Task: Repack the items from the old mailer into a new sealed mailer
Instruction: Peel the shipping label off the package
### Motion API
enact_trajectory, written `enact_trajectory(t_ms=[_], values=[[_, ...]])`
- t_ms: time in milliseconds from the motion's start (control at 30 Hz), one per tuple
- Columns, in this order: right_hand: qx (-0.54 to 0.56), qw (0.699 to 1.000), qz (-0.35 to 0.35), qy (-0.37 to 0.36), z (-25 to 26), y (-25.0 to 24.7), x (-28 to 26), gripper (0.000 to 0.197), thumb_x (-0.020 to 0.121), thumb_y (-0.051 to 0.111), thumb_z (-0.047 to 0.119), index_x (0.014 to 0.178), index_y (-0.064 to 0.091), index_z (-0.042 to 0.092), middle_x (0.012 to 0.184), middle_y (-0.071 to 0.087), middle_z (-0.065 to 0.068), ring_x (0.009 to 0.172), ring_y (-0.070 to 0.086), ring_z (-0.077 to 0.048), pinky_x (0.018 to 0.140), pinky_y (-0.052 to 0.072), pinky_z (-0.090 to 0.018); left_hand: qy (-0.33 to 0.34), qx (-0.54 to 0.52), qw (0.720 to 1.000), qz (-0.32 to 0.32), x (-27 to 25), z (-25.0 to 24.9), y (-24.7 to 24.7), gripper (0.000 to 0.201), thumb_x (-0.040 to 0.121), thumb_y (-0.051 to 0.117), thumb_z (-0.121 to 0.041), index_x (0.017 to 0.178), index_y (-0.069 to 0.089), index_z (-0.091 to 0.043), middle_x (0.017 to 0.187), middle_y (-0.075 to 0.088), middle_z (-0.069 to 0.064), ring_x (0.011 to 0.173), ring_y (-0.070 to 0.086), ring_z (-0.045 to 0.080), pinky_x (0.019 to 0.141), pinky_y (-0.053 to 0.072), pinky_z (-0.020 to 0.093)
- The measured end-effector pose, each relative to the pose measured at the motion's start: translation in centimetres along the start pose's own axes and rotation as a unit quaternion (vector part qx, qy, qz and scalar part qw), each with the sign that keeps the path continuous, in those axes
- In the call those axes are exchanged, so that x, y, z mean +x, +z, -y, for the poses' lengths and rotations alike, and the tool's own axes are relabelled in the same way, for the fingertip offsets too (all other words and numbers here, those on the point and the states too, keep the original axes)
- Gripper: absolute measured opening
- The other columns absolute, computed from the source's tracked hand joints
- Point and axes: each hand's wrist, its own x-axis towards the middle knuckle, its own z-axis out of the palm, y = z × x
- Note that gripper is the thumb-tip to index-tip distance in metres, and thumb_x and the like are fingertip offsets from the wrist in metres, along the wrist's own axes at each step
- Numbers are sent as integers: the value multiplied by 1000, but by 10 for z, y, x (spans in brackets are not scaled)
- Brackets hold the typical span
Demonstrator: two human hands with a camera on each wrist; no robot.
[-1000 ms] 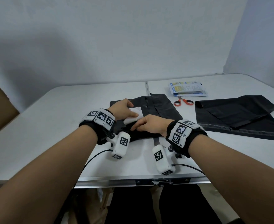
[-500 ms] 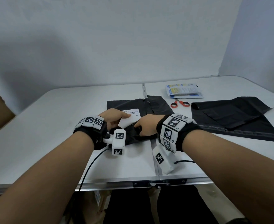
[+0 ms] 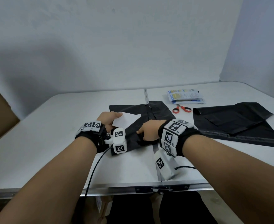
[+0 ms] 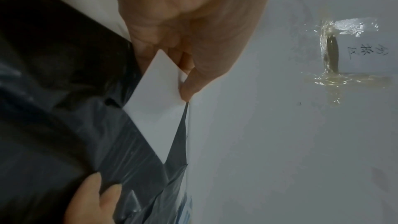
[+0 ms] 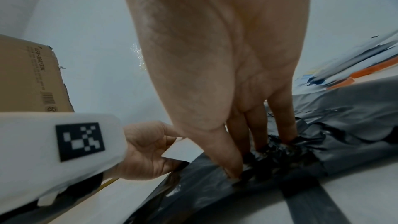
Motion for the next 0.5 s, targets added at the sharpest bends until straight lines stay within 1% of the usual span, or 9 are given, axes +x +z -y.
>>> enact_trajectory(t_ms=[33, 100, 167, 267, 300, 367, 400, 433, 500], values=[[1, 1000, -1, 1, 0, 0, -1, 49, 98, 36, 17, 146, 38, 22, 150, 39, -4, 135, 40, -28, 111, 36, -36, -1, -7, 1000, -6, 3, 1, -1, 36, 85, 64, -7, 118, 57, 6, 115, 64, 20, 98, 65, 32, 93, 52, 48], [1, 1000, -3, 2, 0, -1, -2, 50, 97, 35, 14, 146, 39, 23, 150, 40, -4, 135, 40, -28, 111, 36, -37, 0, -22, 1000, -19, 11, 1, -5, 34, 81, 68, -9, 112, 60, 5, 116, 65, 21, 103, 66, 34, 94, 50, 54], [7, 1000, 0, 11, 1, -3, -2, 51, 96, 35, 12, 145, 39, 22, 151, 39, -3, 137, 38, -28, 112, 35, -36, 7, -32, 999, -36, 14, -1, -8, 30, 81, 68, -9, 107, 62, 4, 110, 67, 21, 100, 66, 34, 92, 50, 56], [23, 999, 1, 28, 0, -3, 6, 47, 95, 37, 16, 141, 45, 17, 147, 44, -5, 133, 44, -28, 110, 38, -37, 21, -30, 997, -63, 17, -6, -12, 27, 80, 69, -8, 102, 63, 5, 102, 66, 20, 92, 66, 34, 90, 51, 55], [26, 999, 1, 33, 0, -3, 8, 46, 95, 37, 17, 140, 47, 15, 146, 46, -6, 132, 45, -28, 109, 39, -38, 29, -31, 996, -75, 25, -7, -16, 26, 78, 71, -11, 97, 63, 4, 99, 66, 20, 91, 66, 34, 90, 51, 55], [28, 999, -3, 40, -1, -3, 10, 44, 95, 38, 18, 138, 50, 14, 143, 49, -7, 129, 49, -28, 107, 41, -37, 28, -18, 995, -95, 34, -11, -25, 33, 69, 76, -19, 91, 63, 3, 100, 68, 21, 93, 67, 35, 89, 50, 57], [29, 999, -4, 40, -1, -3, 10, 43, 96, 38, 18, 137, 50, 13, 142, 51, -8, 127, 50, -28, 107, 42, -36, 30, -20, 993, -109, 38, -13, -29, 37, 66, 77, -21, 90, 63, 3, 102, 69, 20, 94, 68, 35, 89, 51, 55], [32, 999, -5, 41, -1, -4, 11, 43, 96, 38, 18, 137, 50, 13, 141, 51, -8, 126, 51, -28, 106, 42, -36, 36, -24, 991, -125, 40, -16, -32, 36, 67, 78, -21, 89, 63, 4, 101, 69, 19, 92, 67, 33, 89, 52, 50], [39, 998, -9, 39, -2, -4, 13, 42, 96, 38, 19, 136, 52, 13, 140, 52, -8, 125, 52, -28, 106, 43, -36, 50, -27, 987, -153, 34, -24, -34, 35, 74, 75, -18, 96, 63, 6, 98, 67, 16, 90, 66, 31, 86, 53, 43]])
